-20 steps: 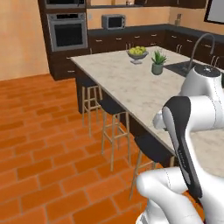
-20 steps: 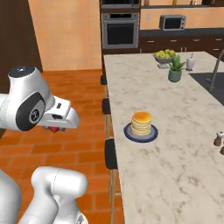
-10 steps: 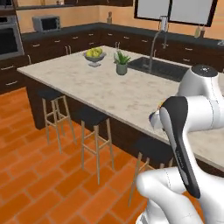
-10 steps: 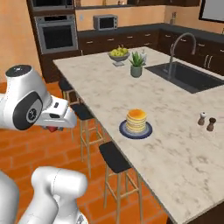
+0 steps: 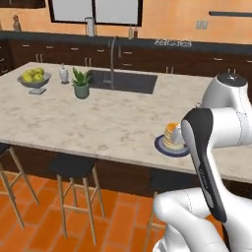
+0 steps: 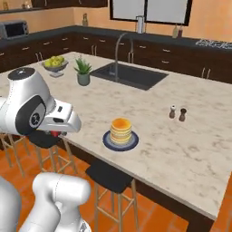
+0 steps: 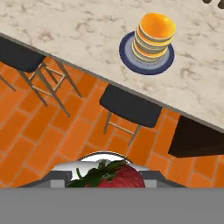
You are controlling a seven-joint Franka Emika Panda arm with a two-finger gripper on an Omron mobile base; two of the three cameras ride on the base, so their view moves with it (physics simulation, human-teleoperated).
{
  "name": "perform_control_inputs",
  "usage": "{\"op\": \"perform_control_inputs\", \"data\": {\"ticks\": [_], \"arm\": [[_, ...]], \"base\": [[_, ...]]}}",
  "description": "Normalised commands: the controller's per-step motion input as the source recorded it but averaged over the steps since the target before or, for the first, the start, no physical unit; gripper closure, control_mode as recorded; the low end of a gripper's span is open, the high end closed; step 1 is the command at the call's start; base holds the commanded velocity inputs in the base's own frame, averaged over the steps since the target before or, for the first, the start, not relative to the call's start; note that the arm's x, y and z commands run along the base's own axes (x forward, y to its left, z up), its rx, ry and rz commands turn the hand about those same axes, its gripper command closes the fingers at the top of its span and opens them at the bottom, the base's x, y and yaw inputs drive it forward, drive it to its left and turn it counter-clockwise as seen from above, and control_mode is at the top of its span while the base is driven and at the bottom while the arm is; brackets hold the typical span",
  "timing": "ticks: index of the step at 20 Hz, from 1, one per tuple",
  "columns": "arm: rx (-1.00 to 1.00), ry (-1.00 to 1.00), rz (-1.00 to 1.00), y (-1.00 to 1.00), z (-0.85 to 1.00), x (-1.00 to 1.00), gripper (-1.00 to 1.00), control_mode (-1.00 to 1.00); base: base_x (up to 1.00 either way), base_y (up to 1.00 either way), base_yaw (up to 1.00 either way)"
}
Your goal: Take the strawberry from the fridge and place it on top of the pancake, located on the dining counter.
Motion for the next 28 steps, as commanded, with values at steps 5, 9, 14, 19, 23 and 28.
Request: {"op": "perform_control_inputs", "data": {"ticks": [5, 9, 14, 19, 23, 28], "arm": [[0.0, 0.0, 0.0, 0.0, 0.0, 0.0, 1.0, 1.0], [0.0, 0.0, 0.0, 0.0, 0.0, 0.0, 1.0, 1.0], [0.0, 0.0, 0.0, 0.0, 0.0, 0.0, 1.0, 1.0], [0.01, 0.0, -0.08, 0.0, 0.0, 0.16, 1.0, -1.0], [0.09, 0.09, -0.31, -0.18, -0.1, 0.91, 1.0, -1.0], [0.1, 0.2, -0.2, -0.28, -0.33, 0.63, 1.0, -1.0]], "base": [[0.79, 0.79, -0.67], [0.71, 0.29, -0.63], [0.31, -0.11, -0.48], [0.53, 0.0, -0.36], [0.0, 0.0, 0.0], [0.0, 0.0, 0.0]]}}
